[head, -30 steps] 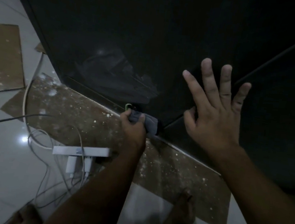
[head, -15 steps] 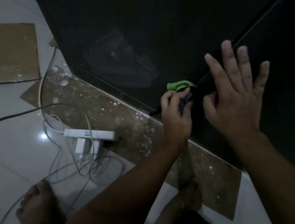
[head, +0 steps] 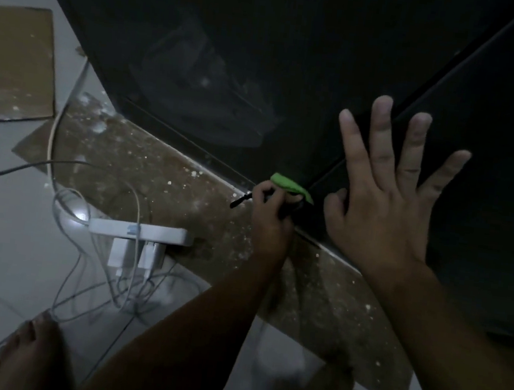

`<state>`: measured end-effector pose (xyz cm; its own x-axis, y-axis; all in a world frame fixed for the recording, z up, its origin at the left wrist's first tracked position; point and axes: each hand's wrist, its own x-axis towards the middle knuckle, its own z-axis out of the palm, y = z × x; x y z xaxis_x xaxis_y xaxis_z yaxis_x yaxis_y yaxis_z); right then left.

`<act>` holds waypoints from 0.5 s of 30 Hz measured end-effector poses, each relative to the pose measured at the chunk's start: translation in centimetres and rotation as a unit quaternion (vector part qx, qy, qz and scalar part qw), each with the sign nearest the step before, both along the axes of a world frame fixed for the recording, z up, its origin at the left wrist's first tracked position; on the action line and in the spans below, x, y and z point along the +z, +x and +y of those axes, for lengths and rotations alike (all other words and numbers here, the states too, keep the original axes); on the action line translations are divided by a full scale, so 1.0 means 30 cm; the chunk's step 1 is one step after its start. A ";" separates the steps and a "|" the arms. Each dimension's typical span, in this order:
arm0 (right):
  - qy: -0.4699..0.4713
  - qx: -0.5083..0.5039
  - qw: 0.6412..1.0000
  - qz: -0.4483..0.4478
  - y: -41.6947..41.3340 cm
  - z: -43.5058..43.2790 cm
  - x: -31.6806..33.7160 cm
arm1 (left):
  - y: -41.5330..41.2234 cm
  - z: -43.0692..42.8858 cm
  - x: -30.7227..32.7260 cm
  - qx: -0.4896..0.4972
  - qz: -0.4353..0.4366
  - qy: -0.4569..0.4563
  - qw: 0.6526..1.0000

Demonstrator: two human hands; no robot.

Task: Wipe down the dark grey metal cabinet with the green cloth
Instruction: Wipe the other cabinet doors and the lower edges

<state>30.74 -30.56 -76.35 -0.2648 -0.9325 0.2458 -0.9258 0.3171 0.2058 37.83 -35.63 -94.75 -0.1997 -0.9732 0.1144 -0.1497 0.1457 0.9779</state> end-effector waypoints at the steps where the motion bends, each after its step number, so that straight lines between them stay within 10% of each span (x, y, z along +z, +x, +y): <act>1: -0.006 0.001 1.000 -0.005 0.003 -0.002 -0.008 | 0.018 -0.022 -0.033 -0.006 -0.020 0.019 1.000; 7: -0.048 -0.001 0.999 -0.007 -0.006 -0.018 -0.034 | 0.150 -0.142 -0.137 -0.246 -0.192 -0.049 0.949; 15: -0.047 0.003 0.998 -0.030 0.001 -0.011 -0.028 | 0.203 -0.275 -0.279 -0.245 -0.386 -0.040 0.889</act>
